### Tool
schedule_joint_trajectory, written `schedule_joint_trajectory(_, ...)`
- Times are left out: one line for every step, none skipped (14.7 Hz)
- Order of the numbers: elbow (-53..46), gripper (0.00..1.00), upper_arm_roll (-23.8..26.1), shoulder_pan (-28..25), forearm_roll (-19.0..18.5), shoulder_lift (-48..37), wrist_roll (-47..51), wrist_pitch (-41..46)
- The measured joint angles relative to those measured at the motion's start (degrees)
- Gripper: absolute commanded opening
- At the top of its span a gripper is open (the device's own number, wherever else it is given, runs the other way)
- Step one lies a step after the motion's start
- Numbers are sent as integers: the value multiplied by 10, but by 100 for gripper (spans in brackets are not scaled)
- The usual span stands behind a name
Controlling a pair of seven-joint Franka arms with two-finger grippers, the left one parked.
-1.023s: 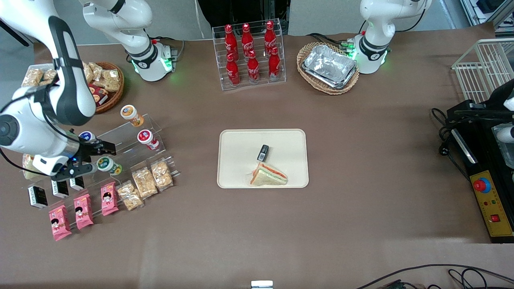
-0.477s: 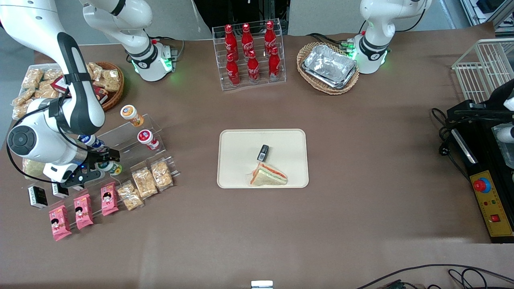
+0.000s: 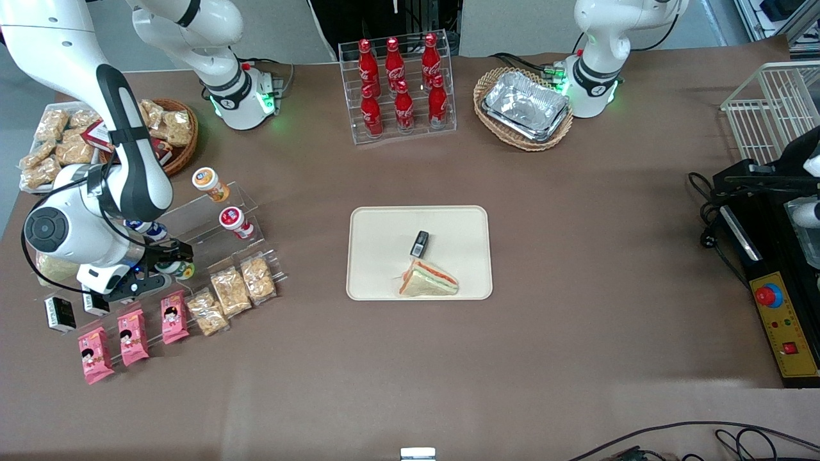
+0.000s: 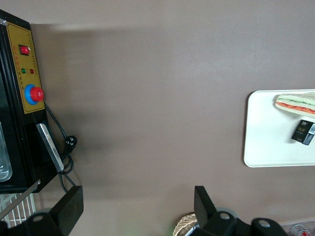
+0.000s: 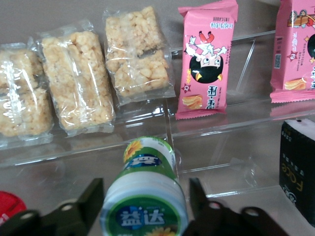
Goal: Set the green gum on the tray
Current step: 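Close the right gripper around the green-lidded bottle, then lift the bottle out of the rack with the right gripper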
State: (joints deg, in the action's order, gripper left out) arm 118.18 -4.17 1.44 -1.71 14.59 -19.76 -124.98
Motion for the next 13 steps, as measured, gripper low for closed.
schedule_joint_trajectory(0, 50, 0, 0, 0, 0, -1, 0)
schedule_joint_trajectory(-1, 50, 0, 0, 0, -1, -2, 1)
schedule_joint_trajectory(-4, 50, 0, 0, 0, -2, -2, 5)
schedule_joint_trajectory(-9, 50, 0, 0, 0, -3, -2, 15)
schedule_joint_trajectory(-19, 50, 0, 0, 0, -3, -2, 32)
schedule_joint_trajectory(-33, 50, 0, 0, 0, -5, -2, 56)
schedule_joint_trajectory(-50, 50, 0, 0, 0, -6, -2, 83)
schedule_joint_trajectory(-69, 50, 0, 0, 0, -10, -2, 112)
schedule_joint_trajectory(-88, 50, 0, 0, 0, -14, -2, 141)
schedule_joint_trajectory(-106, 51, 0, 0, 0, -20, -2, 169)
schedule_joint_trajectory(-121, 51, 0, 0, 0, -28, -2, 194)
schedule_joint_trajectory(-135, 51, 1, 0, 0, -37, -2, 218)
schedule_joint_trajectory(-150, 51, 2, 0, 1, -48, -2, 244)
